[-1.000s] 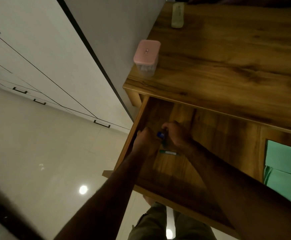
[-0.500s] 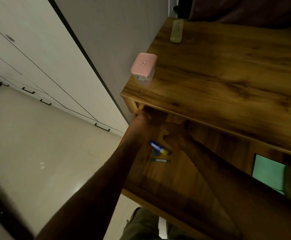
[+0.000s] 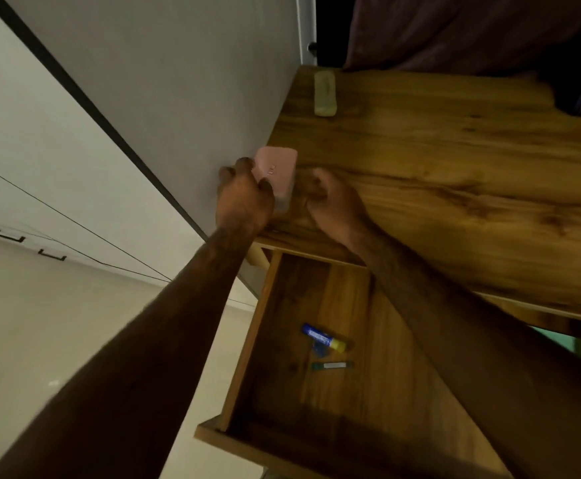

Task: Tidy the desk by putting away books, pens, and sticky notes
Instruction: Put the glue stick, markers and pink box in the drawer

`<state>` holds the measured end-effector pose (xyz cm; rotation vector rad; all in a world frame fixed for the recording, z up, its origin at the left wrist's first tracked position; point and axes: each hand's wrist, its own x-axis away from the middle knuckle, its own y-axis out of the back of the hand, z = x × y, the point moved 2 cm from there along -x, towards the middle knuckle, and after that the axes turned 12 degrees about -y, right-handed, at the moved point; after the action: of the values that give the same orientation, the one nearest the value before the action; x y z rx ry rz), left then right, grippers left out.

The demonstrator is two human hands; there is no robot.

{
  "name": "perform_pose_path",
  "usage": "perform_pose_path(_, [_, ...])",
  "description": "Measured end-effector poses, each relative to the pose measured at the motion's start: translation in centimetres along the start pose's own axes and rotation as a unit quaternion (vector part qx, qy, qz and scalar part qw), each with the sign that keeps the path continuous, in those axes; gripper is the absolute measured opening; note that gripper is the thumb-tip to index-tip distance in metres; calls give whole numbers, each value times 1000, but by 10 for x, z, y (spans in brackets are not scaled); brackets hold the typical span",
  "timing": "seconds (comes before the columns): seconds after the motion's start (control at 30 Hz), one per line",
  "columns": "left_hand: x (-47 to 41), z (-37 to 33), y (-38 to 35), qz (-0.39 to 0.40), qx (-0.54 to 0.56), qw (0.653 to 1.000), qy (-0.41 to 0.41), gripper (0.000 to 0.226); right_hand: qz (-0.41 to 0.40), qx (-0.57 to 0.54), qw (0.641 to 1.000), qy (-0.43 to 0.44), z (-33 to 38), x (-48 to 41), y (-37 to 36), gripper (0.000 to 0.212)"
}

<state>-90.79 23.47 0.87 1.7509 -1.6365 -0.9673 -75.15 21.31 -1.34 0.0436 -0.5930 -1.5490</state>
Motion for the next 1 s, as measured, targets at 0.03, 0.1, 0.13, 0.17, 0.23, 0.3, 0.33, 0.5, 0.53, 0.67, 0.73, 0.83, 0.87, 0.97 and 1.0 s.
perform_pose_path(0.03, [-5, 6, -2, 19, 11, 1000, 5, 40, 8, -18, 1000, -14, 6, -5, -3, 50])
perform_pose_path(0.1, [-12, 16, -8, 56, 47, 997, 34, 36, 26, -37, 998, -54, 10, -14, -15, 52])
perform_pose_path(0.13, [-13, 19, -11, 66, 68, 994, 51, 35, 37, -44, 996, -75, 10, -18, -21, 53])
perform_pose_path(0.17, [-14, 22, -13, 69, 89, 992, 64, 35, 43, -54, 994, -88, 9, -21, -28, 52])
perform_pose_path(0.23, [-17, 24, -14, 67, 115, 988, 80, 35, 25, -74, 992, -103, 6, -26, -37, 44])
perform_pose_path(0.3, [-17, 26, -10, 73, 103, 989, 82, 34, -8, -99, 988, -120, 4, -26, -39, 37])
perform_pose_path(0.33, [-15, 27, -7, 78, 94, 989, 82, 33, -22, -110, 985, -130, 3, -23, -39, 34])
perform_pose_path(0.5, [30, 19, 10, 97, 130, 986, 46, 28, -32, -116, 983, -137, -7, 13, -26, 24])
perform_pose_path(0.53, [45, 17, 15, 103, 139, 984, 35, 28, -21, -104, 985, -133, -11, 23, -24, 22])
perform_pose_path(0.67, [108, 18, 24, 147, 163, 975, 41, 21, 59, -67, 987, -133, -30, 74, -16, 14])
perform_pose_path(0.73, [139, 19, 24, 169, 156, 971, 70, 15, 93, -54, 985, -137, -43, 99, -13, 17])
perform_pose_path(0.83, [182, 22, 18, 201, 137, 964, 107, 15, 135, -18, 978, -160, -69, 130, -18, 14])
perform_pose_path(0.87, [193, 25, 14, 212, 126, 962, 118, 15, 146, -3, 974, -171, -79, 137, -20, 12])
perform_pose_path(0.97, [222, 30, 7, 245, 84, 957, 133, 17, 169, 10, 965, -200, -105, 152, -30, 11])
perform_pose_path(1.0, [230, 32, 5, 257, 55, 957, 124, 19, 177, 16, 962, -206, -111, 157, -34, 11])
